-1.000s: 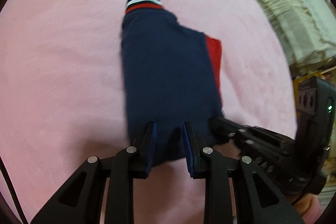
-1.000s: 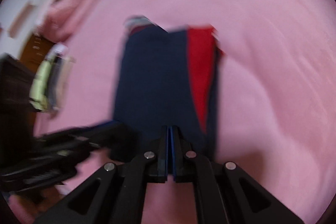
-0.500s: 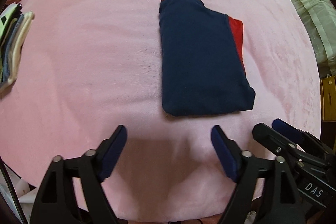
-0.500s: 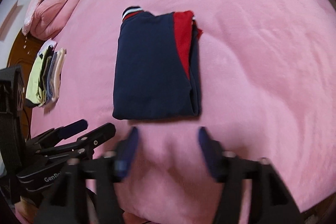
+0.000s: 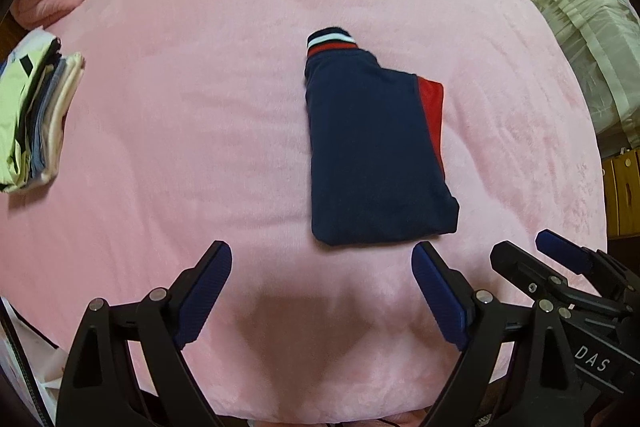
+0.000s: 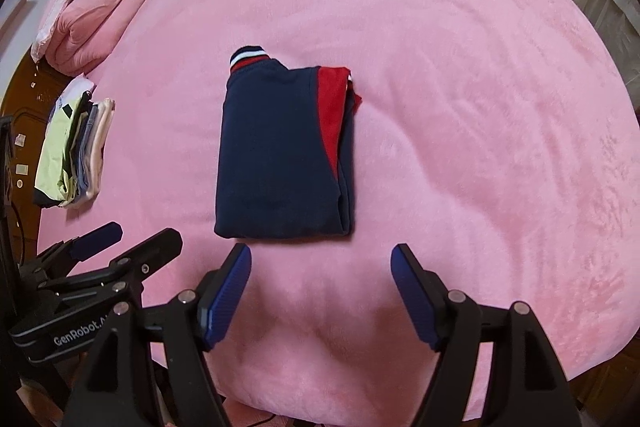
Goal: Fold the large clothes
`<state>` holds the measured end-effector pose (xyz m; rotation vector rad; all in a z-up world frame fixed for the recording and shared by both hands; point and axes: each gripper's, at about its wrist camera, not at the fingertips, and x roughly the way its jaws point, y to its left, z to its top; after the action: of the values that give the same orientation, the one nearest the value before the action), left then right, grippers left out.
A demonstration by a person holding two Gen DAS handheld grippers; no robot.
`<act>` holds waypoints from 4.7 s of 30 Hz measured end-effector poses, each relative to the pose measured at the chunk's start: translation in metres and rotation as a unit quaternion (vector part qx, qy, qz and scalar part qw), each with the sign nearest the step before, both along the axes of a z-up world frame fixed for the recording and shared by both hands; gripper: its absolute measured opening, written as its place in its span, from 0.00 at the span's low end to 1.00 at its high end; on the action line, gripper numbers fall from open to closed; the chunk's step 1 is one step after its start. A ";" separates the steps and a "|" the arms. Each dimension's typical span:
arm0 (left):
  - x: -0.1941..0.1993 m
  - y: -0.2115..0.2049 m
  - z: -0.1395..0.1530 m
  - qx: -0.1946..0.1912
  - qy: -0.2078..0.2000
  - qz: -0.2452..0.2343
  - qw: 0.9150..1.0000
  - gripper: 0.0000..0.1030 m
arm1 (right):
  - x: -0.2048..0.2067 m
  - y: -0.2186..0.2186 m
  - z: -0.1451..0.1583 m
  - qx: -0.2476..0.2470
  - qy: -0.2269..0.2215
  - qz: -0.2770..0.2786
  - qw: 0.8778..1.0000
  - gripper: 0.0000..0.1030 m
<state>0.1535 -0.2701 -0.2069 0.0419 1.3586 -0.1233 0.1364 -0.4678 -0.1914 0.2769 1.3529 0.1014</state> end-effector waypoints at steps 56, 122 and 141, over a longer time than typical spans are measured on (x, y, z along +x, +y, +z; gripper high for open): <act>0.117 0.023 -0.152 -0.270 0.136 0.076 0.950 0.88 | 0.073 -0.081 -0.185 0.388 0.135 -0.229 0.883 0.75; 0.222 0.593 0.004 -0.034 -0.106 0.070 0.991 0.57 | 0.251 0.619 -0.057 0.403 -0.044 0.054 0.913 0.29; 0.107 0.536 -0.027 0.121 -0.261 0.158 0.945 0.99 | 0.189 0.557 -0.087 0.381 -0.073 0.094 0.917 0.42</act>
<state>0.2603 0.2655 -0.2336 0.0567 0.8276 0.3093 0.3252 0.0891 -0.2788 0.7763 1.1357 0.8082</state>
